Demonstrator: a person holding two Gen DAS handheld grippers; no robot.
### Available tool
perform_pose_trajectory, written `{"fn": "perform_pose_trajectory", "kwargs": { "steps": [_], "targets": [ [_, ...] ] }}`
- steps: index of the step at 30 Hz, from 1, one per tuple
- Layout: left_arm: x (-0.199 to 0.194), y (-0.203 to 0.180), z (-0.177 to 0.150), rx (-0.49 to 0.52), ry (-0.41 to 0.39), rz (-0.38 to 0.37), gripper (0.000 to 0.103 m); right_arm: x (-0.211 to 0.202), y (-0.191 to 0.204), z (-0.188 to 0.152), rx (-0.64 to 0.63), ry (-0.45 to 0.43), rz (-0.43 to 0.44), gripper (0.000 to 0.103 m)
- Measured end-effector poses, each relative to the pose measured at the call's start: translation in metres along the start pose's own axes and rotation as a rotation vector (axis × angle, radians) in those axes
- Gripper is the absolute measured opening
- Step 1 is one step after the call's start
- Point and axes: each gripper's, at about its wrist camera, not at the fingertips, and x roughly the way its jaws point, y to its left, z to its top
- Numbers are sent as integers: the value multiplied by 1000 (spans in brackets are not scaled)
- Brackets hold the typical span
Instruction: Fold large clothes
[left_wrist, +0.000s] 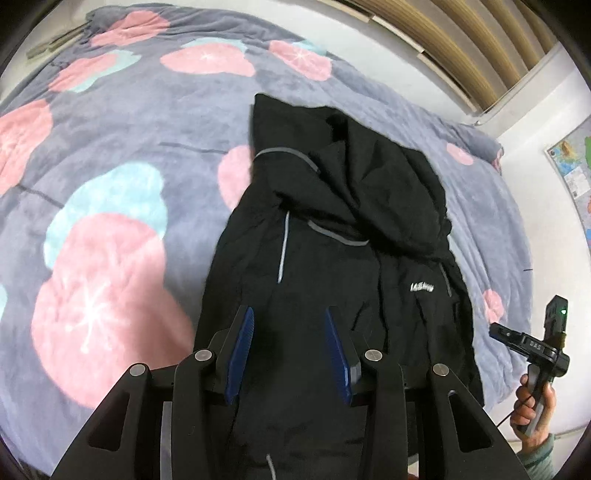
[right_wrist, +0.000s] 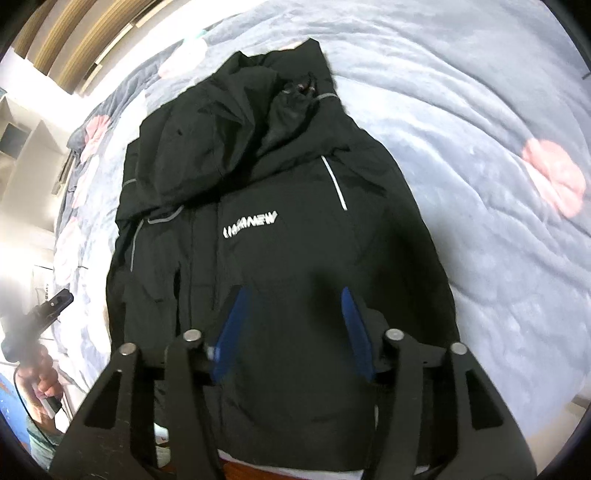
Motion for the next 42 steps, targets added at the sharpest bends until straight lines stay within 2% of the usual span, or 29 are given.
{"fn": "perform_pose_trajectory", "kwargs": {
  "steps": [2,5,6,9,17,20,24,26,32,34,37,40,42],
  "targets": [
    [1,2,-10,7,15,32,41,-1,-5,-8,11,13,-12,58],
    [1,5,-30,49,-4,168,41,-3,-13,-20,13,25,-59,61],
    [3,7,-36,48,7,187,41,-4,-17,-24,10,30,-86,62],
    [12,29,-54,-35,69,142,41,-4,-31,-35,15,48,-151,64],
    [29,73,-94,-223,184,12,41,-1,-82,-59,86,110,-232,66],
    [34,79,-105,-246,202,16,41,4,-101,-67,112,133,-243,66],
    [38,82,-110,-266,229,10,47,17,-119,-77,150,181,-209,67],
    [40,81,-112,-251,245,36,47,23,-123,-81,154,195,-201,67],
    [43,83,-122,-251,274,48,48,38,-131,-86,174,225,-142,75],
    [46,86,-126,-265,293,37,50,41,-131,-85,170,239,-124,76],
    [49,87,-131,-277,329,26,51,41,-124,-91,149,280,-45,74],
    [52,83,-137,-273,337,5,57,40,-117,-96,66,288,-67,73],
    [59,82,-140,-289,341,-13,57,46,-122,-97,84,299,-57,73]
  ]
}}
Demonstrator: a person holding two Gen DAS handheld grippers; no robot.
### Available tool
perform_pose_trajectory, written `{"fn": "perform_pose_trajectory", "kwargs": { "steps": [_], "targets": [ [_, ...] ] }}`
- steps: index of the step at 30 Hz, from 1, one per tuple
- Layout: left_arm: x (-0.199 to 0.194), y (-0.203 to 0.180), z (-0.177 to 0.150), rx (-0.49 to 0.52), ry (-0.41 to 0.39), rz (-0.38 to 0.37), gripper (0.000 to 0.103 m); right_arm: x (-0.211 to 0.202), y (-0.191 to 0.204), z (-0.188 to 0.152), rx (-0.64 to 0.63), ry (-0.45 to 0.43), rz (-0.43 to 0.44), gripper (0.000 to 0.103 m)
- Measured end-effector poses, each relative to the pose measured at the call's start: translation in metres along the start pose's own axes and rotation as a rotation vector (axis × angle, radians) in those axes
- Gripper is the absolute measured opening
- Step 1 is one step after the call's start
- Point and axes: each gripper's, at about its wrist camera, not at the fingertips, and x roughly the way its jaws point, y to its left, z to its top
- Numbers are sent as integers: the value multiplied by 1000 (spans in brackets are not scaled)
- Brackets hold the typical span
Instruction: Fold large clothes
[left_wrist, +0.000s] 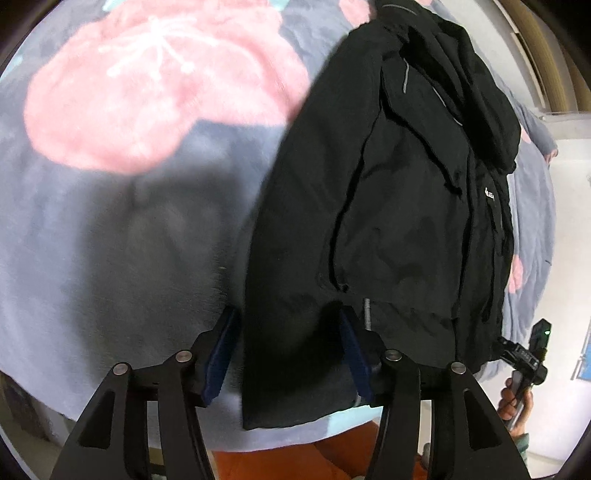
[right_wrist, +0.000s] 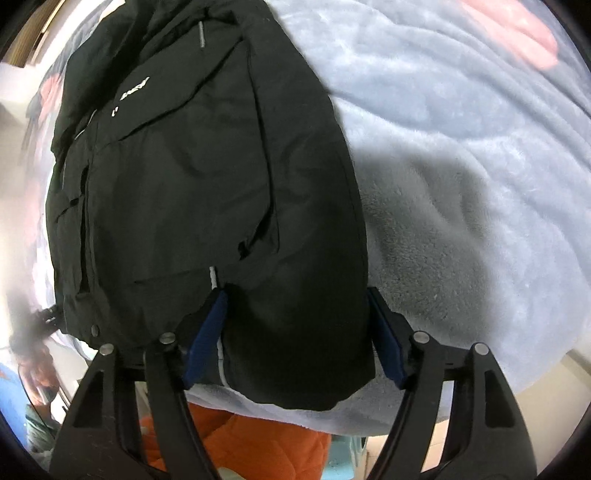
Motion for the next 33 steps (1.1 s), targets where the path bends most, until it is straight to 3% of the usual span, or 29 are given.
{"fn": "perform_pose_trajectory", "kwargs": {
  "steps": [6,7,8,11,13,17,19,20,22,24,25,26,29,33],
  "targets": [
    [11,-7,-2,-16,-18,9,55,11,-15,10,63,19,50,73],
    [9,-8,-3,-3,-28,13,51,10,-14,12,58,18,48,70],
    [7,-12,-3,14,-32,4,40,8,-12,13,43,13,45,67],
    [0,-23,-5,80,-50,50,22,-1,-1,10,-4,-5,41,27],
    [-4,-27,-5,91,-57,51,19,-6,6,5,-36,-23,49,20],
    [-6,-23,-2,59,-44,-1,21,-5,10,4,-76,-14,27,27],
    [-1,-21,-2,29,-27,-23,32,3,15,4,-63,5,29,43],
    [0,-20,-2,20,-23,-39,38,8,25,2,-58,13,35,44],
    [1,-20,-4,19,-30,-48,40,10,35,2,-75,11,9,44],
    [1,-25,-6,51,-41,-17,35,10,42,2,-90,2,-16,40],
    [0,-28,-7,63,-47,-4,28,8,44,2,-100,-3,-23,29],
    [-2,-31,-8,73,-56,2,9,6,49,1,-122,-15,-38,15],
    [-16,-35,-7,69,-102,-7,8,-8,62,0,-155,-53,-67,8],
    [-58,-44,-3,59,-213,-117,8,-43,74,1,-152,-132,-33,7]
  ]
}}
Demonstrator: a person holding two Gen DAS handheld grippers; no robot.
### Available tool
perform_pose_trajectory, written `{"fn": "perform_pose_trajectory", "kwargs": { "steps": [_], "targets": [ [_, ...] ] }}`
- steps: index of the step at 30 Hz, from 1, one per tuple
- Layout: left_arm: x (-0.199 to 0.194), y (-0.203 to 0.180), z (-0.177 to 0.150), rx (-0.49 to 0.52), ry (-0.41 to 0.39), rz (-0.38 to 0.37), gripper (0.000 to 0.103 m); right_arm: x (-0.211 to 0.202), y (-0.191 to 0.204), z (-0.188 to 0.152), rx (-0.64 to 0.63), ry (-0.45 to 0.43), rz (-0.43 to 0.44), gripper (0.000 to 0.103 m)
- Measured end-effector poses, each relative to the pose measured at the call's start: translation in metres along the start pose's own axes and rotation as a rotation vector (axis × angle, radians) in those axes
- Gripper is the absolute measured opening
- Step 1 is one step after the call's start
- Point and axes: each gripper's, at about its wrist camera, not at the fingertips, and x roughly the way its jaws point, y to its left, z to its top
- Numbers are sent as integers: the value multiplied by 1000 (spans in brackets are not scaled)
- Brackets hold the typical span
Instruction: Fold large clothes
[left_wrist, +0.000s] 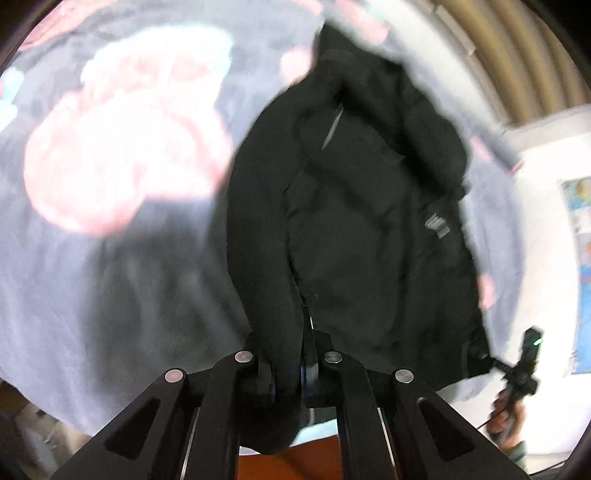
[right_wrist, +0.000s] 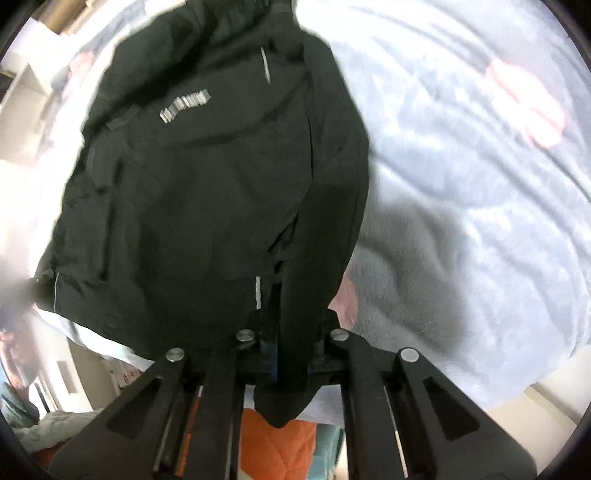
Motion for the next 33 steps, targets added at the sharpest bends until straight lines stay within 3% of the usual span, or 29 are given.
{"fn": "perform_pose_trajectory", "kwargs": {
  "steps": [3,7,13,22,28,33],
  "targets": [
    [-23,-24,20,37,-68,-52,8,-28,1,12,12,-60,48,7],
    [-42,-55,46,110,-135,-86,8,-58,-8,40,-3,-128,51,7],
    [-62,-90,93,168,-230,-139,8,-90,13,85,-29,-261,53,6],
    [-86,-139,199,229,-365,-171,9,-131,29,190,-15,-420,58,6],
    [-50,-151,284,185,-381,-119,9,-115,12,281,126,-415,181,7],
    [28,-141,348,125,-311,-25,10,-55,18,361,128,-324,110,7]
  ]
}}
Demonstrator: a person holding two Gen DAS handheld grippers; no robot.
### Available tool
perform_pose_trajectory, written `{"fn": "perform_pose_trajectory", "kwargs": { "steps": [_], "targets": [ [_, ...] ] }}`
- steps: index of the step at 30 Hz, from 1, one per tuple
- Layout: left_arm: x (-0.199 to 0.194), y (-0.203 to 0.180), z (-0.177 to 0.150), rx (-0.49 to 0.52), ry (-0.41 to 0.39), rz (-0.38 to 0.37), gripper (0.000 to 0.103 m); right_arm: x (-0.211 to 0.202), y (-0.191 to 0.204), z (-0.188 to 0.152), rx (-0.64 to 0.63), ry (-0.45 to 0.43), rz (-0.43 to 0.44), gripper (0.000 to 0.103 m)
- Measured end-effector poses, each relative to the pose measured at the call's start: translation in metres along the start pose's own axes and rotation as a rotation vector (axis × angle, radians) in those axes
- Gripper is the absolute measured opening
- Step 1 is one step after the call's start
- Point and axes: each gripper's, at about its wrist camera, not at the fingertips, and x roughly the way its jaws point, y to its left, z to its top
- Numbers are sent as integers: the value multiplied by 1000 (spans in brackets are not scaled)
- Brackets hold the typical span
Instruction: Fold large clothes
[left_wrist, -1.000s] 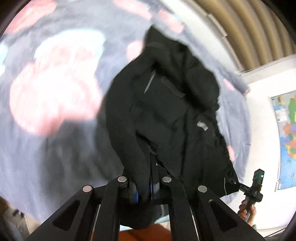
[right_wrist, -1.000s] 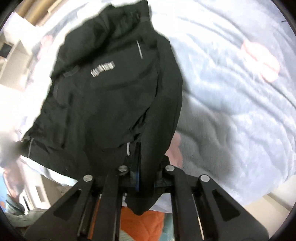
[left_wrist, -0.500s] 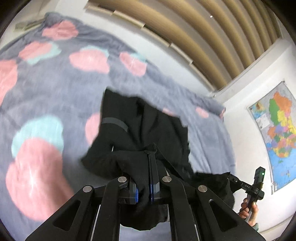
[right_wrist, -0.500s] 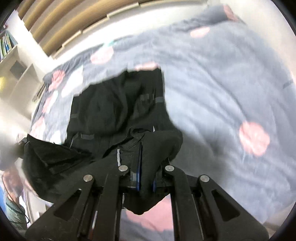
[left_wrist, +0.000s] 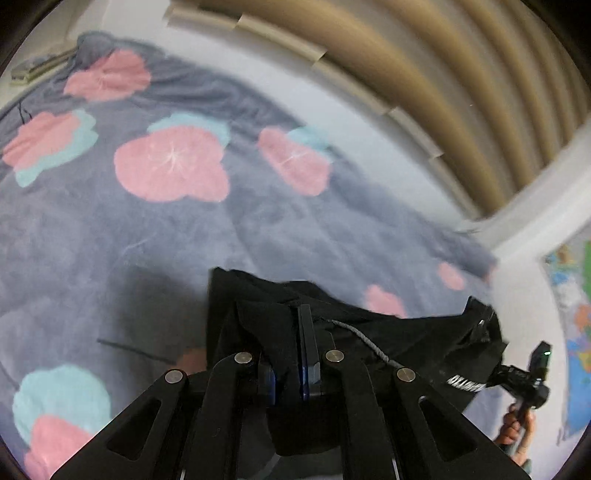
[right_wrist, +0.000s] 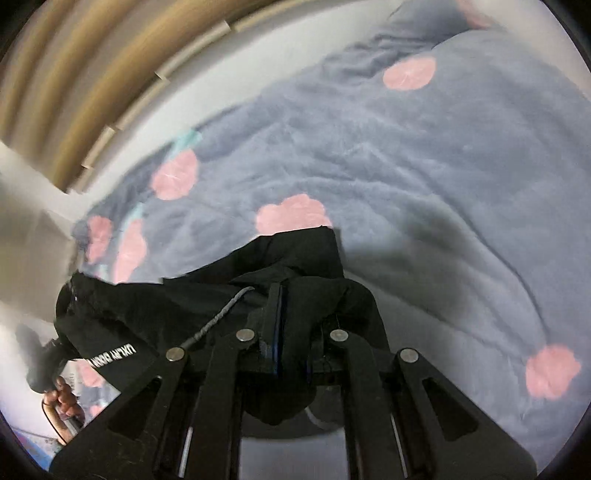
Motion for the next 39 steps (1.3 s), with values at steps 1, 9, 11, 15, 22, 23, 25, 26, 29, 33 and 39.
{"fn": "perform_pose_trajectory", "kwargs": {
  "steps": [1,9,11,15,22,23,25,26,29,33,39],
  "targets": [
    [23,6,5,-15,28,25,10,15,0,7,-4,19,-17,7],
    [158,57,-1,-150,219,128,13,169,7,29,-58,228,-203,8],
    [167,58,-4,-136,220,135,13,188,10,24,-85,241,-236,8],
    [163,58,-3,-118,235,107,14,192,11,22,-106,241,-247,9],
    [102,56,12,-35,269,-37,21,139,-4,30,-48,212,-135,16],
    [91,59,13,-35,286,-76,23,129,-6,30,-35,203,-109,19],
    [71,70,12,-61,355,-148,31,108,-10,32,7,195,-42,28],
    [64,75,12,-70,383,-144,46,95,-14,32,32,190,-7,36],
    [23,93,13,-81,357,-122,53,67,-21,31,107,182,119,54],
    [-15,97,11,-69,272,-97,60,24,-19,30,114,89,137,93],
    [19,63,9,53,215,-32,61,32,11,32,-105,56,-61,92]
  ]
}}
